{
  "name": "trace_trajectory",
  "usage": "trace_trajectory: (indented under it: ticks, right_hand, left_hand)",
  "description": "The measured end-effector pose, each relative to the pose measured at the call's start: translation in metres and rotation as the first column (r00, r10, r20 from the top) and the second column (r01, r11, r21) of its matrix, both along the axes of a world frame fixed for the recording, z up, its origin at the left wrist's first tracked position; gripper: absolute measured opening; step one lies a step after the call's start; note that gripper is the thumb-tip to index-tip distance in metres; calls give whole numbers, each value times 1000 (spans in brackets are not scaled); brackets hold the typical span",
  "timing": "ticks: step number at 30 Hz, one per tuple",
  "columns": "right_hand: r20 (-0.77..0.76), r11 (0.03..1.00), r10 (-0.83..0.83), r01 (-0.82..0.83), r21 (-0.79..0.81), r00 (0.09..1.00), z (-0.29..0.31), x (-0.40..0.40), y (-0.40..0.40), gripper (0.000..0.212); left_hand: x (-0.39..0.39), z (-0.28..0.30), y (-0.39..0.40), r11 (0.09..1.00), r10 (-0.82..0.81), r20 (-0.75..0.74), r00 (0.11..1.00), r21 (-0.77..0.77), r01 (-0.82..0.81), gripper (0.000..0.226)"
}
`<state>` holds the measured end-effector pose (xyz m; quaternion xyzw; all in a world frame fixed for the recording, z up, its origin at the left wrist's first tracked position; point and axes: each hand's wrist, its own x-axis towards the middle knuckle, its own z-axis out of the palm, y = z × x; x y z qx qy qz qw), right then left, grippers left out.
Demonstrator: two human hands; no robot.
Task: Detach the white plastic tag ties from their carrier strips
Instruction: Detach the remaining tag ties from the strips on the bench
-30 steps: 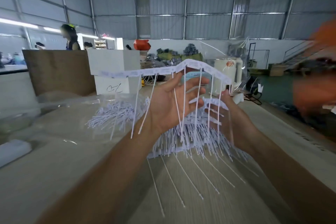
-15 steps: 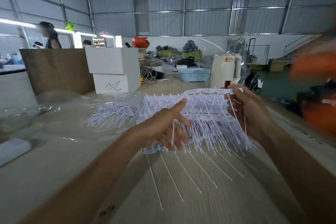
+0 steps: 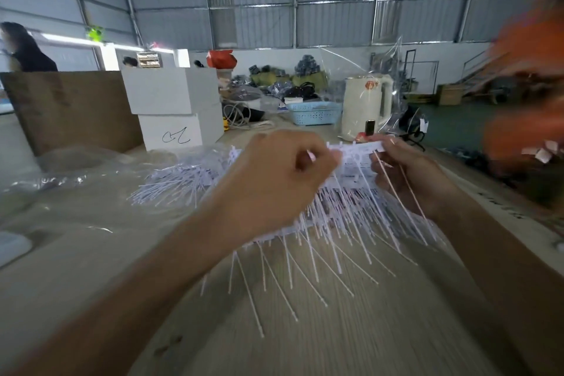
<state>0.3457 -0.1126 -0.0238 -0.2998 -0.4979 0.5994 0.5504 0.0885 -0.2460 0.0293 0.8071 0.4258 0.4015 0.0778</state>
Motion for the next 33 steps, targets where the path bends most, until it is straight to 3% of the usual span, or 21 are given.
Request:
trace_trajectory:
  ticks: [2,4,6,11,13,15,17,19,22,24,26,29,33]
  right_hand:
    - [-52,993,91,-86,79,995,7,-4,-6,23]
    - [-133,983,144,-127,130,981,13,-8,-12,16]
    - [-179,983,137,-112,143,974,15,-9,-14,14]
    - [-191,997,34,-21,70,981,10,0,-9,19]
    - [-94,999,-25,28,36,995,8,2,-5,28]
    - [113,997,-69,65,33,991,5,1,-2,34]
    - [365,996,-89,72,60,927,1,-4,-2,25]
    - [590,995,-83,34,94,803,-2,-9,-4,18]
    - [791,993,-54,-49,105,610,-1,-11,-8,22]
    - [786,991,-4,-101,84,618,0,-9,-11,22]
    - [732,983,39,-158,95,680,0,-10,-14,23]
    - [668,963,58,-217,157,742,1,-17,-16,21]
    - [524,975,102,-190,118,846,6,-26,-19,21]
  left_hand:
    - [-2,0,34,979,175,-134,975,133,-157,32]
    - [-5,-9,65,977,184,-206,961,-68,-202,50]
    - [-8,-23,82,952,148,-126,981,-249,-175,59]
    - [-16,-22,96,972,167,97,981,-181,-147,58]
    - [-20,-4,95,981,175,143,974,-114,-160,47]
    - [-28,16,94,983,160,126,979,-110,-146,38]
    - [-35,25,93,980,140,13,990,-144,-137,33]
    - [-41,21,92,970,167,-154,974,-154,-190,27]
    - [-48,-5,95,923,334,-519,787,11,-384,21]
    - [-49,-23,96,895,367,-646,670,47,-444,18]
    - [-42,-32,97,916,329,-601,729,14,-401,23]
    - [-15,-35,101,977,179,-364,914,-46,-210,28]
    - [22,-37,109,980,-41,-128,991,-197,15,38]
